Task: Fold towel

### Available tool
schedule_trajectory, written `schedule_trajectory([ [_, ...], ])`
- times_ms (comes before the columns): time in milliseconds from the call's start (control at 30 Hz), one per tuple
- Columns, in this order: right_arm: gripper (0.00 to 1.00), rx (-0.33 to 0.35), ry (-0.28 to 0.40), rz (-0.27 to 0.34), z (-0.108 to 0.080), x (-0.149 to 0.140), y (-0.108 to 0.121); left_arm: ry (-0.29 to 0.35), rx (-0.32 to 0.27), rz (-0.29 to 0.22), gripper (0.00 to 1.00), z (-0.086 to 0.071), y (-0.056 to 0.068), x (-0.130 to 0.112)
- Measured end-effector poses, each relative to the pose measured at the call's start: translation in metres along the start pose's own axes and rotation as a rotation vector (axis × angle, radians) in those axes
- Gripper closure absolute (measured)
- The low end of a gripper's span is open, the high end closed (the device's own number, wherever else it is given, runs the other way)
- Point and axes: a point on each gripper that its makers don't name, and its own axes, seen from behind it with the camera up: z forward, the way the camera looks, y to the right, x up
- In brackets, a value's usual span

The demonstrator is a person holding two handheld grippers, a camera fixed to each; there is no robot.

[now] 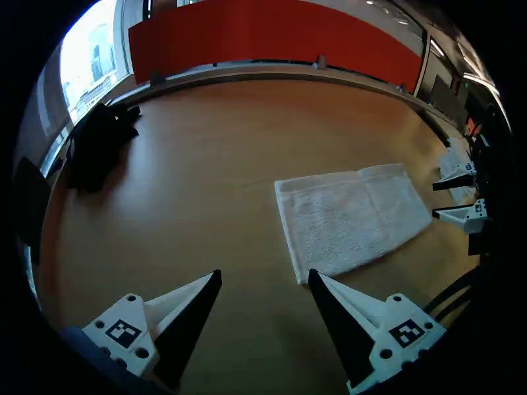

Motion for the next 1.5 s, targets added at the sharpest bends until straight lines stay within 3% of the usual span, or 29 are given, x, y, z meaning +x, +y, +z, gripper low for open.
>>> schedule_trajectory([
  [600, 0.09, 0.048, -0.039, -0.035, 0.007, -0.020, -0.011, -0.002, 0.039, -0.088, 0.02, -0.022, -0.008, -0.020],
  [767, 0.14, 0.064, -0.053, -0.045, 0.007, -0.028, -0.014, -0.007, 0.044, -0.097, 0.02, -0.028, -0.009, -0.027],
  [1433, 0.75, 0.109, -0.096, -0.068, 0.009, -0.044, -0.018, -0.022, 0.053, -0.129, 0.02, -0.035, -0.013, -0.043],
  [1500, 0.75, 0.107, -0.095, -0.068, 0.009, -0.044, -0.017, -0.023, 0.051, -0.131, 0.02, -0.035, -0.012, -0.043],
])
